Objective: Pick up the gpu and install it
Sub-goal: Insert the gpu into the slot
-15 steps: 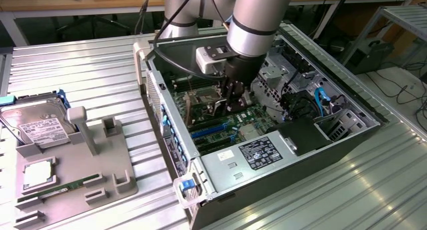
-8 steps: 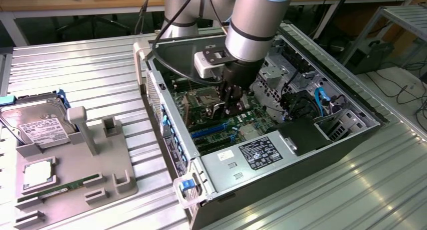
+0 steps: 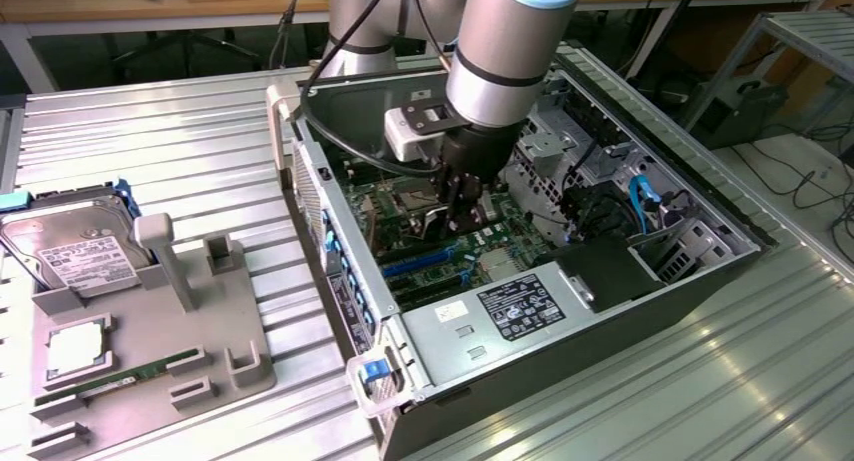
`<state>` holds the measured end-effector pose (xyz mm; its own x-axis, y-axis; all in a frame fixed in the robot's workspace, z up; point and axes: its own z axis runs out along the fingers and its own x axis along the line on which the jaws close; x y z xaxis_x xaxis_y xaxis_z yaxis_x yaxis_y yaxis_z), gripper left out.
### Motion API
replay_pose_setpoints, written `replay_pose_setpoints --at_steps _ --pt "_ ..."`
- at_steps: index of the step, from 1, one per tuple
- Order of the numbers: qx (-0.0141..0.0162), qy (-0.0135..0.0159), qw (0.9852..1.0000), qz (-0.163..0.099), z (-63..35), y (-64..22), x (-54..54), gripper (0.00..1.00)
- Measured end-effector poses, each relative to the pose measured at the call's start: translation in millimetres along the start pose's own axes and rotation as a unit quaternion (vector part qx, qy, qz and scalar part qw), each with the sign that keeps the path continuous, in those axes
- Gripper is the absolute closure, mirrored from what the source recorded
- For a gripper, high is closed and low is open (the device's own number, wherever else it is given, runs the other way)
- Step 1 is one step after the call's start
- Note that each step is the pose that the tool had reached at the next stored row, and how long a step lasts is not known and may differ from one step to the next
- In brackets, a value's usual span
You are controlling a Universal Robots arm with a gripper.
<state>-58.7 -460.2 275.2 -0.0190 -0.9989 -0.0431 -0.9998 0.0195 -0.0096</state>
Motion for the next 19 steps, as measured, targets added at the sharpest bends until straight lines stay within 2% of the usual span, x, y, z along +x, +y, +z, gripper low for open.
replay_pose_setpoints --at_steps 4,8,11,12,13,14,15,19 --pt "0.0 -0.0035 1.0 0.0 0.3 2.2 2.1 0.73" --pt "-0.0002 -0.0108 0.9999 -0.003 1.1 2.4 5.1 0.73" --pt "-0.0005 -0.0119 0.9999 -0.008 2.1 2.7 5.2 0.73" --pt "-0.0005 -0.0115 0.9999 -0.009 2.8 2.7 5.3 0.73" --pt "-0.0005 -0.008 0.9999 -0.009 3.5 2.7 5.3 0.73" --pt "-0.0004 -0.0015 1.0 -0.009 4.2 2.7 5.3 0.73" --pt "-0.0004 0.0031 1.0 -0.009 5.0 2.7 5.4 0.73" --pt "-0.0003 0.003 1.0 -0.009 6.4 5.0 5.3 0.73"
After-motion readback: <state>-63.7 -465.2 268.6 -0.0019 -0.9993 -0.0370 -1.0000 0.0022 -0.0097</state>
